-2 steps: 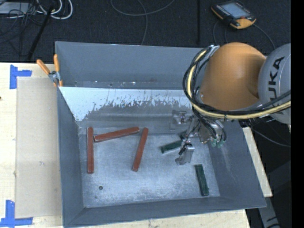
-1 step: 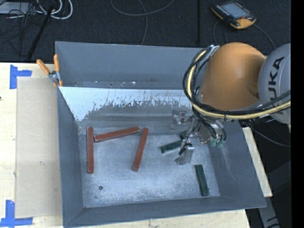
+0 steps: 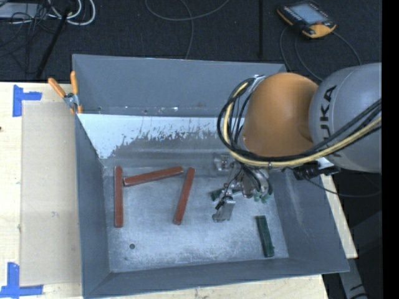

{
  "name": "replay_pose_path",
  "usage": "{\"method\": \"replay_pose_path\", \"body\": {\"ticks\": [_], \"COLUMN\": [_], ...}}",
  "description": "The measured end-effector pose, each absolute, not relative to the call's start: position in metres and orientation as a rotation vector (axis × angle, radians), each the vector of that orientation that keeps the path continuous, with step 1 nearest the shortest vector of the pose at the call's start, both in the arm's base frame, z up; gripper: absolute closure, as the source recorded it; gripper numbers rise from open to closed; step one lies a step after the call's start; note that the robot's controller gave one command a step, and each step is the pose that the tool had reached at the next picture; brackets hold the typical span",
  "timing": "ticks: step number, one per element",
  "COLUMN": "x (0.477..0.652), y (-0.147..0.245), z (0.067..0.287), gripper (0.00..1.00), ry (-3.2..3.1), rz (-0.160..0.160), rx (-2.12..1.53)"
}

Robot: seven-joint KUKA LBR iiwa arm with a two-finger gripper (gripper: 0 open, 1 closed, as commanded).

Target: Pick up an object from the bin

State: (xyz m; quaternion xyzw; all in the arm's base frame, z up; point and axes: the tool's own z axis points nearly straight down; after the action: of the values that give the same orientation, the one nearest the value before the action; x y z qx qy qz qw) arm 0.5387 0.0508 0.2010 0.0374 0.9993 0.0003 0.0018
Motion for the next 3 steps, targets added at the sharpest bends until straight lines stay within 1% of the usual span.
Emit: {"method": "replay_pose_path", "body": {"ticks": [1, 2, 3], "x": [0.55, 0.595, 0.597], "y": [0.069, 0.079, 0.116], "z": [0.215, 0.249, 0.197], "gripper": [0.0, 0.0, 0.0], "ry": [3.154, 3.126, 3.132], "rz": [-0.002, 0.0, 0.001], "rx": [0.046, -0.256, -0.138]}}
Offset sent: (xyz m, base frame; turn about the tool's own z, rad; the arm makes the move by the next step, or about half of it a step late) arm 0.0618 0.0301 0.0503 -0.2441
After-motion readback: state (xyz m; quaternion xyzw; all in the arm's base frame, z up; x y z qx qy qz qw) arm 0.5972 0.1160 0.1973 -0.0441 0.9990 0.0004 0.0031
